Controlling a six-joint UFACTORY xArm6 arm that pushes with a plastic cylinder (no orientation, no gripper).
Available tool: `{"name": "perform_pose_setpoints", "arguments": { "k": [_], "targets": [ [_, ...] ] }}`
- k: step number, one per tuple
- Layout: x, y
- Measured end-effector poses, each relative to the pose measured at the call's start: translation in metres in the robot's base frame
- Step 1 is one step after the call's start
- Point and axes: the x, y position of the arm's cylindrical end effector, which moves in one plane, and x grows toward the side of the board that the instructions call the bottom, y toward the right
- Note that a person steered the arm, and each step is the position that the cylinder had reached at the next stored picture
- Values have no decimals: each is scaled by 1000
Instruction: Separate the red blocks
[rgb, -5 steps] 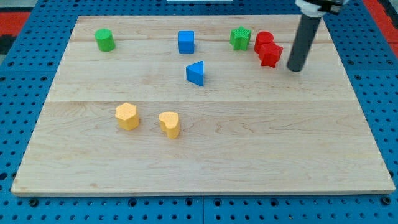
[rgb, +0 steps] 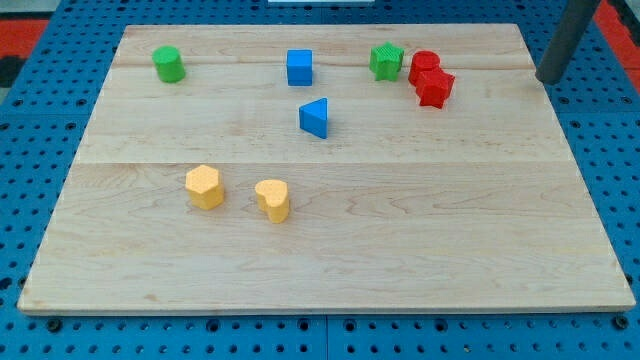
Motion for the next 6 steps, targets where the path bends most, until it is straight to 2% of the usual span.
{"name": "perform_pose_setpoints", "arguments": {
  "k": [2,3,4,5,6],
  "targets": [
    [-20,7],
    [-30,-14],
    [-67,-35],
    [-71,-101],
    [-33,-137]
  ]
}}
